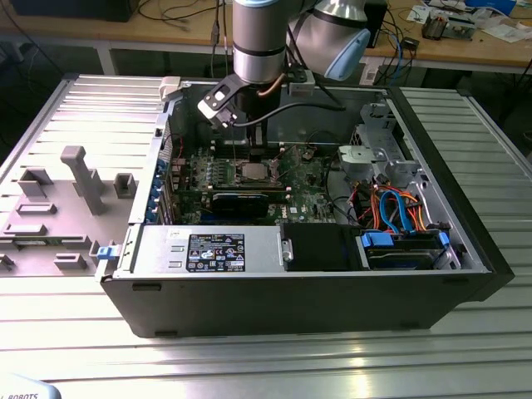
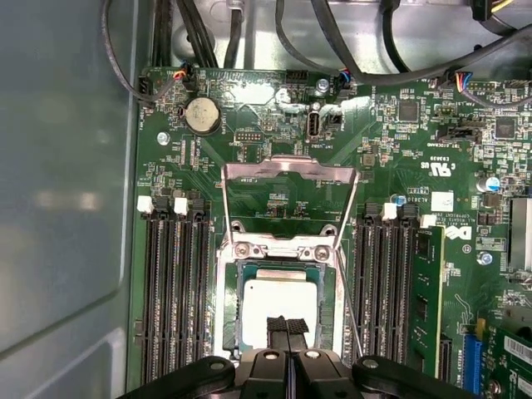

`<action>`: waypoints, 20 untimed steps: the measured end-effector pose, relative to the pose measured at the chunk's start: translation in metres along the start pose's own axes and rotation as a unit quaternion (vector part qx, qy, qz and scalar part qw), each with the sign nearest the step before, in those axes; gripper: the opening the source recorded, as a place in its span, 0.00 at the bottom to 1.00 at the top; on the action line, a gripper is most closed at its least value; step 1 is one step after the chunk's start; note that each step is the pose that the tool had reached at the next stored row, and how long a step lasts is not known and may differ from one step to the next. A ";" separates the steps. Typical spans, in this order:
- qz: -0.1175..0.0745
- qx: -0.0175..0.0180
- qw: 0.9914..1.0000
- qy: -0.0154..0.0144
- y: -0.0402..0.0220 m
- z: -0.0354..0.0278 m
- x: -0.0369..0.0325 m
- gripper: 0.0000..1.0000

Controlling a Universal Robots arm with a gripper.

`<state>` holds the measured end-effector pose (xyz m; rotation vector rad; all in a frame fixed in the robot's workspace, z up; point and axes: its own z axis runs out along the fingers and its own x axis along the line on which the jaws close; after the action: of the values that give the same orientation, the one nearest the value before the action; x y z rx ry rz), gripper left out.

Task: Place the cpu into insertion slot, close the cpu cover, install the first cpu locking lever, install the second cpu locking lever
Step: 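Close the cpu cover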

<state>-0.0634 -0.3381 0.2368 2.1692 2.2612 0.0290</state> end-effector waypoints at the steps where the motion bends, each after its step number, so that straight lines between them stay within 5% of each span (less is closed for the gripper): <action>1: 0.000 0.000 1.000 0.000 0.0000 -0.0005 0.0000 0.11; 20: 0.001 0.000 1.000 -0.001 0.0002 -0.0091 0.0001 0.11</action>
<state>-0.0634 -0.3381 0.2459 2.1712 2.2582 0.0277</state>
